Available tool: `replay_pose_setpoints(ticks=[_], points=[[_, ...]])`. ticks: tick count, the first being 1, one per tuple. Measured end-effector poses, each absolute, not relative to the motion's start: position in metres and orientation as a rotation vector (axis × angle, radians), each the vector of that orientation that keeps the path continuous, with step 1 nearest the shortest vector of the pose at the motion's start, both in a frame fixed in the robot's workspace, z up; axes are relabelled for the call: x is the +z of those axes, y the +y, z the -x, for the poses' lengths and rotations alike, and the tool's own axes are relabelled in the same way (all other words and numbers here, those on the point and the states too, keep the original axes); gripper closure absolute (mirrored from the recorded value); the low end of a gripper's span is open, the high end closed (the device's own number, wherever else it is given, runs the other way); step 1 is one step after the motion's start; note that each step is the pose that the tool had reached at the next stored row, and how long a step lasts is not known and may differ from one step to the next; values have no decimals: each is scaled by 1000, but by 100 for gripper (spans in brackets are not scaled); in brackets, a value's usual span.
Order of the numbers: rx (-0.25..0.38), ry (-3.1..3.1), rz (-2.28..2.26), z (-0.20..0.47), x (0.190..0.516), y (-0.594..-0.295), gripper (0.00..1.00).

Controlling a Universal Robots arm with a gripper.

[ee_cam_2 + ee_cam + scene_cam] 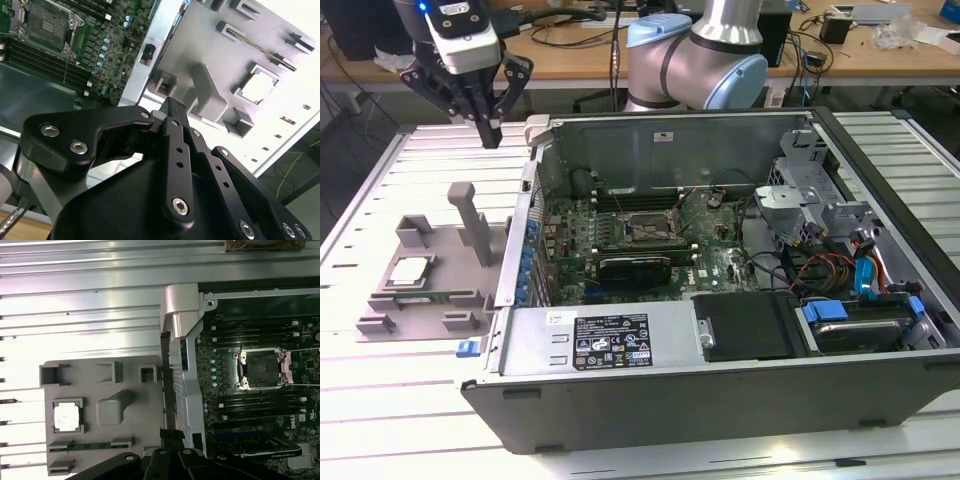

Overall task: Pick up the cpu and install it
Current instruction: 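Reach for the cpu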

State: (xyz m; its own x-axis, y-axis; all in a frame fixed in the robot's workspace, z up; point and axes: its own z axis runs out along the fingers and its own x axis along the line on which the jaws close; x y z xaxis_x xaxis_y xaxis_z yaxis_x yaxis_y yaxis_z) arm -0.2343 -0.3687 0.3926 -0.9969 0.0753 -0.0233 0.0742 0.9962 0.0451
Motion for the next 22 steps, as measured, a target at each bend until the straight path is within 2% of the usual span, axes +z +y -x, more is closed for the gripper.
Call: replay_pose_setpoints(ticks=[22], points=[[69,3114,-117,285,387,-365,89]])
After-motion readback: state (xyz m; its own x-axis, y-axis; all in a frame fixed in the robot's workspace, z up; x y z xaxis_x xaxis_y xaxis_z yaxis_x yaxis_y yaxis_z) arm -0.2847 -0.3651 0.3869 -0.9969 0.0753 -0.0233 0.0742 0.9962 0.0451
